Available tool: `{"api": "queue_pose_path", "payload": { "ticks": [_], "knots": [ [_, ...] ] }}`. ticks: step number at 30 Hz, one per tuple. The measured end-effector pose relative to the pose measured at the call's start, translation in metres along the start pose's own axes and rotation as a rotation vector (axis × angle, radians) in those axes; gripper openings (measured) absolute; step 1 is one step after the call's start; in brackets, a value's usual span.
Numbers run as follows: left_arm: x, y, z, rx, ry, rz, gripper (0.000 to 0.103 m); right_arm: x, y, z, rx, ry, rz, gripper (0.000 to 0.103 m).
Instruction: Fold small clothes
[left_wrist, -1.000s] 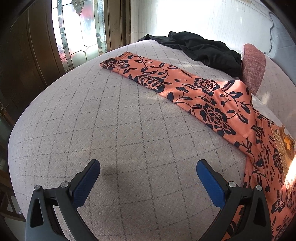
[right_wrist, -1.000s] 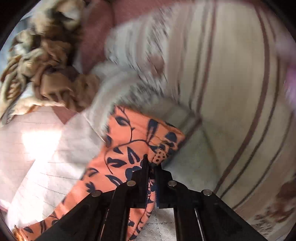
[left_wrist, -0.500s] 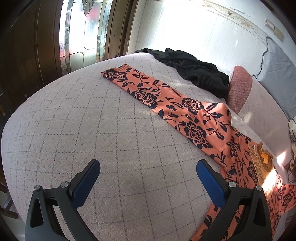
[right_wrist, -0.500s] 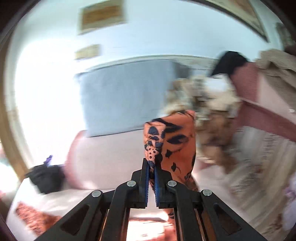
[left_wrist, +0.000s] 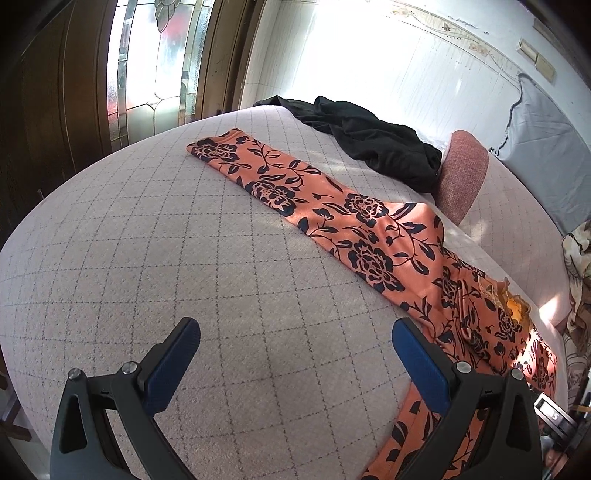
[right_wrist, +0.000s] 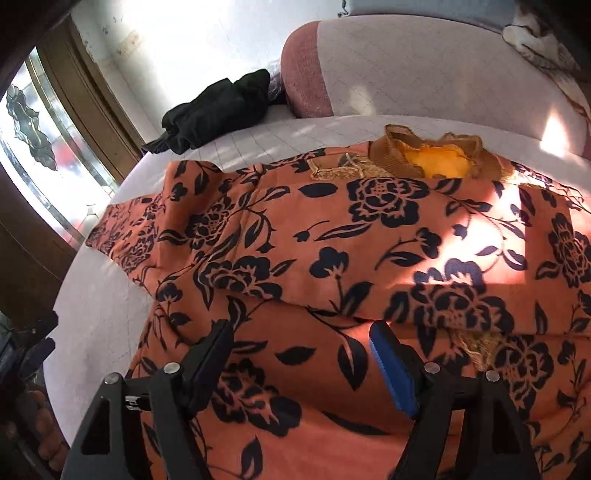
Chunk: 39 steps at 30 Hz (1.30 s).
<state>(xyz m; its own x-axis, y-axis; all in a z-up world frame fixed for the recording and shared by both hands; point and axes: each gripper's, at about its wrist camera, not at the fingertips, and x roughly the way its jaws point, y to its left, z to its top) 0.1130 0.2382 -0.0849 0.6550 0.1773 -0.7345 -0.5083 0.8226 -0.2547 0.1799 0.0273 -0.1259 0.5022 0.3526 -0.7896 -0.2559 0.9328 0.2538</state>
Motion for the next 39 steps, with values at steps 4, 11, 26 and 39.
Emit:
{"api": "queue_pose_path", "payload": {
  "ticks": [4, 11, 26, 39],
  "knots": [
    [-0.005, -0.012, -0.004, 0.059, -0.02, -0.01, 0.103, -0.059, -0.038, 0.0, 0.055, -0.088, -0.018, 0.083],
    [-0.033, -0.06, -0.001, 0.151, 0.049, -0.275, 0.103, -0.144, -0.139, -0.03, 0.339, -0.229, 0.02, 0.089],
    [0.102, -0.194, 0.002, 0.005, 0.519, -0.416, 0.078, -0.139, -0.162, -0.066, 0.383, -0.278, 0.284, 0.089],
    [0.119, -0.189, -0.007, 0.003, 0.518, -0.36, 0.078, -0.132, -0.169, -0.066, 0.439, -0.265, 0.329, 0.089]
  ]
}}
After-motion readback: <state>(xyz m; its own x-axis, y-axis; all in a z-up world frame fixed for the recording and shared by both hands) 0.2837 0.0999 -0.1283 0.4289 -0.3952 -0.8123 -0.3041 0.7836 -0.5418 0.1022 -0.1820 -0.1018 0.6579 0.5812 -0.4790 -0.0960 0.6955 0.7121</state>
